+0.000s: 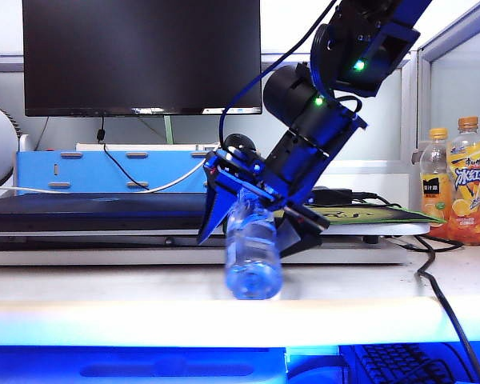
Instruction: Pick up the mineral water bottle and place it on the laptop.
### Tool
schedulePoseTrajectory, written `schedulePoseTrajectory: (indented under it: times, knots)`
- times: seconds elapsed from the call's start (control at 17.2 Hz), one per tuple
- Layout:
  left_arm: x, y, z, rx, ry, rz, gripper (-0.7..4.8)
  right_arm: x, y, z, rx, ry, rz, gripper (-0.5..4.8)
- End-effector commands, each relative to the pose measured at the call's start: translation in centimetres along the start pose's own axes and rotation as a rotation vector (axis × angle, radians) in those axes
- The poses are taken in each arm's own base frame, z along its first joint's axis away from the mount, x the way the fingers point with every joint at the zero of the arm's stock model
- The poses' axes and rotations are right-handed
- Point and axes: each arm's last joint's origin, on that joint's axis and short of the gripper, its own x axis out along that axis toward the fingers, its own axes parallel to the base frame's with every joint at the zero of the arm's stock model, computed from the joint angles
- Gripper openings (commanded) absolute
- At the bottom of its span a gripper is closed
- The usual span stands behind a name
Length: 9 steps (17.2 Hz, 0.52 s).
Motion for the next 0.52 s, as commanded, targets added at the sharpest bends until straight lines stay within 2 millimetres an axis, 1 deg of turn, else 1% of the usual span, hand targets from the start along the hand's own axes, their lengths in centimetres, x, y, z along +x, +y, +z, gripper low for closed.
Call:
schedulePoseTrajectory:
  times: [0.06, 0.12, 0.17, 0.23, 0.35, 0.46, 0.52]
  knots:
    - [0.0, 0.0, 0.0, 0.001, 0.004, -0.005, -0.02, -0.7, 1.0, 1.5, -0.036, -0.071, 0.020, 1.47]
    - [0.0, 0.0, 0.0, 0.001, 0.004, -0.005, -0.02, -0.8, 1.1, 1.7, -0.038, -0.075, 0.021, 0.39]
    - [0.0, 0.0, 0.0, 0.001, 0.004, -0.005, -0.02, -1.0, 1.2, 1.9, -0.036, -0.073, 0.021, -0.05]
    - [0.0, 0.0, 0.0, 0.001, 0.004, -0.004, -0.02, -1.4, 1.4, 2.0, -0.037, -0.072, 0.021, -0.05]
    - [0.0, 0.0, 0.0, 0.001, 0.004, -0.006, -0.02, -3.3, 2.4, 2.5, -0.096, -0.085, 0.032, -0.05]
    - [0.0, 0.0, 0.0, 0.000, 0.004, -0.006, -0.02, -5.7, 3.3, 2.8, -0.152, -0.131, 0.021, -0.05]
    - [0.0, 0.0, 0.0, 0.000, 0.004, -0.007, -0.02, -7.5, 4.3, 3.6, -0.223, -0.225, 0.019, -0.05]
